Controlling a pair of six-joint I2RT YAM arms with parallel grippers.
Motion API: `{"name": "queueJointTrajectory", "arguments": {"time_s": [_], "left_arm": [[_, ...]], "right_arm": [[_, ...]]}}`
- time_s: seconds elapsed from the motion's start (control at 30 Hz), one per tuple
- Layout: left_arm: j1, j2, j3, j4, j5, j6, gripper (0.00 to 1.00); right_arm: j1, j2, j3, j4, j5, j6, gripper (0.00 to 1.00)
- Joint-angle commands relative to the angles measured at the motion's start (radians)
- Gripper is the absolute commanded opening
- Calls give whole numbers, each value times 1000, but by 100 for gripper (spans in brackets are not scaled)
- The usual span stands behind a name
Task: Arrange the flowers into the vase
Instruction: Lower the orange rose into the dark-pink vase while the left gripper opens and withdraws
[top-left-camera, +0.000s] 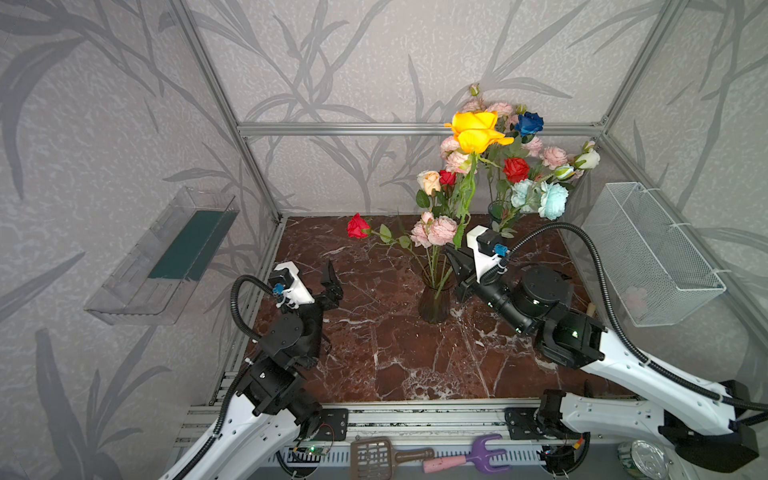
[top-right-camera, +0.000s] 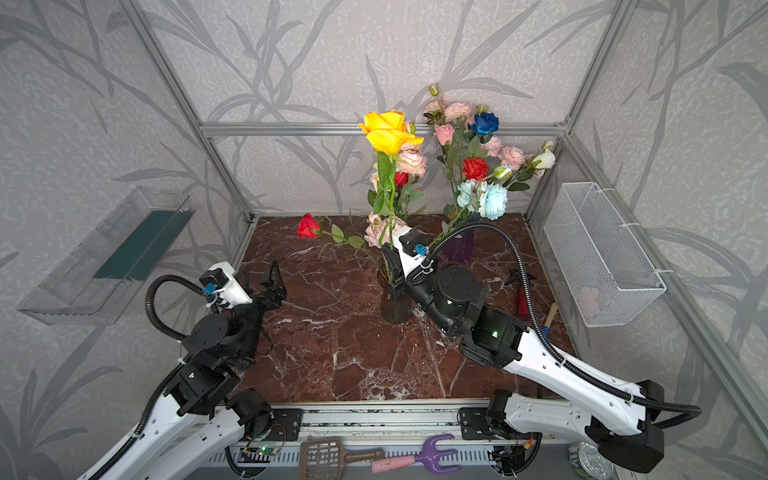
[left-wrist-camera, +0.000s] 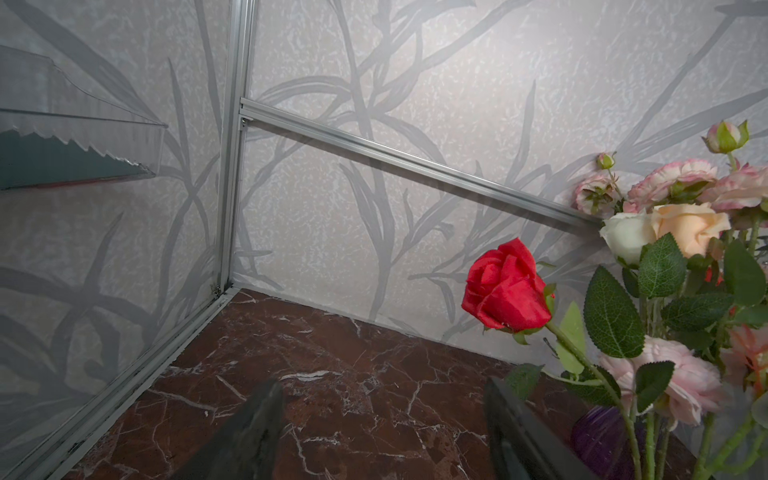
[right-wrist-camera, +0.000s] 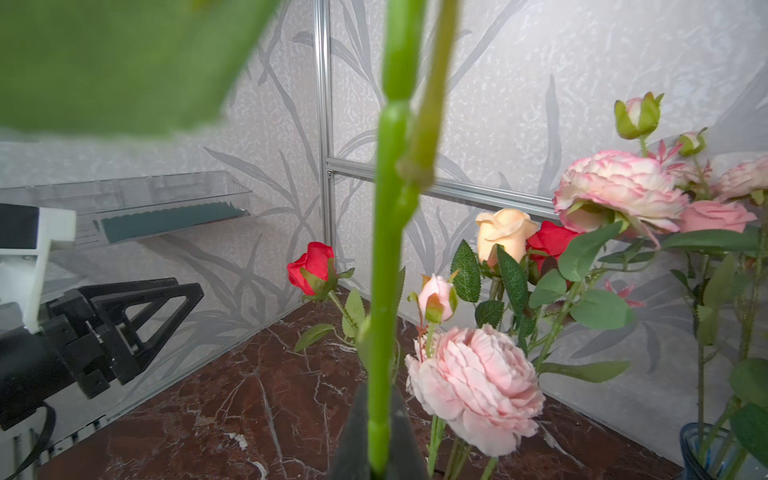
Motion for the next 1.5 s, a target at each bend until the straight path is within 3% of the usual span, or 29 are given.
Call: {"name": "queueJointTrajectory", "arguments": {"time_s": [0.0,0.3,0.67,0.9,1.0,1.27,1.47], "left_arm": [[8,-5,28,-24,-8,-11,76],[13,-11,31,-52,19,-26,76],[38,34,63,-90,97,-44,77],[69,41,67,-110,134,-80,77],[70,32,55,-96,131,-82,77],[74,40,56,-98,134,-83,77],[76,40,56,-100,134,-78,77]], "right_arm": [[-51,36,41,78,48,-46,0],[-151,112,82,112,-7,9,0],[-168,72,160,-47,-187,125,0],[-170,81,159,-88,-167,120,0],[-175,71,107,-10,-94,90,0],[-243,121,99,16,-120,81,0],[-254,144,29,10,-149,171,1]]}}
